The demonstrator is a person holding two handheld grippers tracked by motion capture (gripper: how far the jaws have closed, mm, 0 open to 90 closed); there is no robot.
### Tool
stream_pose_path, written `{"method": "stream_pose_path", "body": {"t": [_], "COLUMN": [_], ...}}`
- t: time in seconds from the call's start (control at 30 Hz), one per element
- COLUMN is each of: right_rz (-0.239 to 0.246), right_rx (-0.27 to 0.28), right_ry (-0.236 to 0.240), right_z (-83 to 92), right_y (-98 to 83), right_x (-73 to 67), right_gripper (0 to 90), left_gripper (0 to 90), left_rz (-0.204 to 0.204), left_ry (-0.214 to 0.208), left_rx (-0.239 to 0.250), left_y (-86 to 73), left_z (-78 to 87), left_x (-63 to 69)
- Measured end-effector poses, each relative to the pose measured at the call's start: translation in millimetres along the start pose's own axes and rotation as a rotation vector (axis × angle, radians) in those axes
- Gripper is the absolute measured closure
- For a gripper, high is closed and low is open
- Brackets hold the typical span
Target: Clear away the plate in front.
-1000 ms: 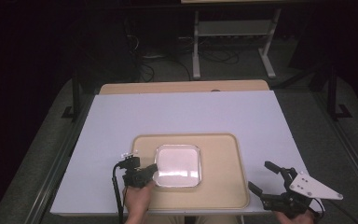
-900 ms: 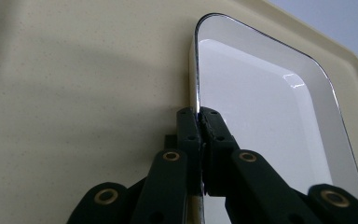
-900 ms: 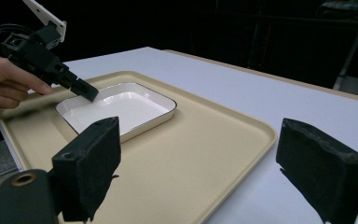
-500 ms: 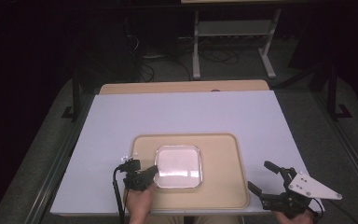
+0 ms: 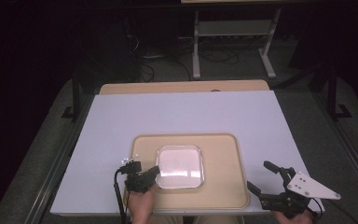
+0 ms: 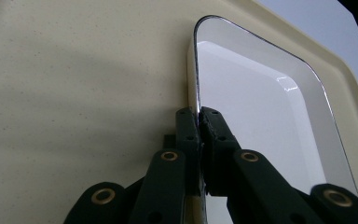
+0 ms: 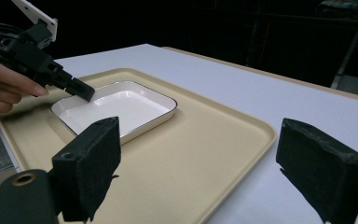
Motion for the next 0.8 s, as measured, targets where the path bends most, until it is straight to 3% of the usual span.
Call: {"method": "stream_pose_path", "body": {"t": [0.13,0.27,0.3,0.37,0.4,0.47,0.53,0.57,0.6,0.73,0.8], "right_rz": [0.001,0.0,0.001,0.0,0.0,0.0,0.0,0.001,0.002,0.0,0.0], "right_rx": [-0.005,-0.009,-0.008,-0.008,-0.008,-0.009,-0.01,-0.011,-0.012,-0.015,-0.014], "right_ry": [0.002,0.002,0.0,-0.003,-0.003,-0.006,-0.007,-0.008,-0.009,-0.014,-0.018], "right_z": [-0.4,-1.0,-0.8,-0.7,-0.7,-0.8,-0.8,-0.9,-0.9,-1.2,-1.1], "right_y": [-0.3,-0.8,-0.7,-0.9,-0.9,-1.1,-1.1,-1.1,-1.1,-1.5,-1.5], "right_x": [-0.9,-0.7,-0.3,0.4,0.4,0.8,0.7,0.4,0.4,1.3,1.9], "right_gripper": [13.0,13.0,13.0,13.0,13.0,13.0,13.0,13.0,12.9,13.0,13.0], "left_gripper": [81.3,75.7,74.5,73.4,72.6,69.8,69.2,67.6,66.8,64.0,62.3], "left_rz": [-0.029,-0.097,-0.097,-0.145,-0.145,-0.184,-0.195,-0.234,-0.265,-0.289,-0.328], "left_ry": [-0.001,0.0,0.0,-0.004,-0.004,-0.025,-0.039,-0.077,-0.075,-0.102,-0.115], "left_rx": [0.009,0.048,0.048,0.072,0.072,0.09,0.097,0.101,0.103,0.117,0.116], "left_y": [0.7,4.8,4.8,7.2,7.2,8.6,9.0,9.5,10.0,11.9,13.0], "left_z": [3.0,12.5,12.5,19.0,19.0,23.8,25.4,27.7,28.7,31.7,33.2], "left_x": [-1.1,-5.0,-5.0,-5.5,-5.5,-3.1,-1.8,2.4,3.5,6.1,7.1]}}
Point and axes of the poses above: each handheld gripper's, and its own axes: z roughly backward along the jaws, y roughly out of its top, x roughly to its right, the point moved 8 cm from there along -z, roughly forward along the jaws, and after that the axes turned 3 degrees about -z, right-handed, at the moved point
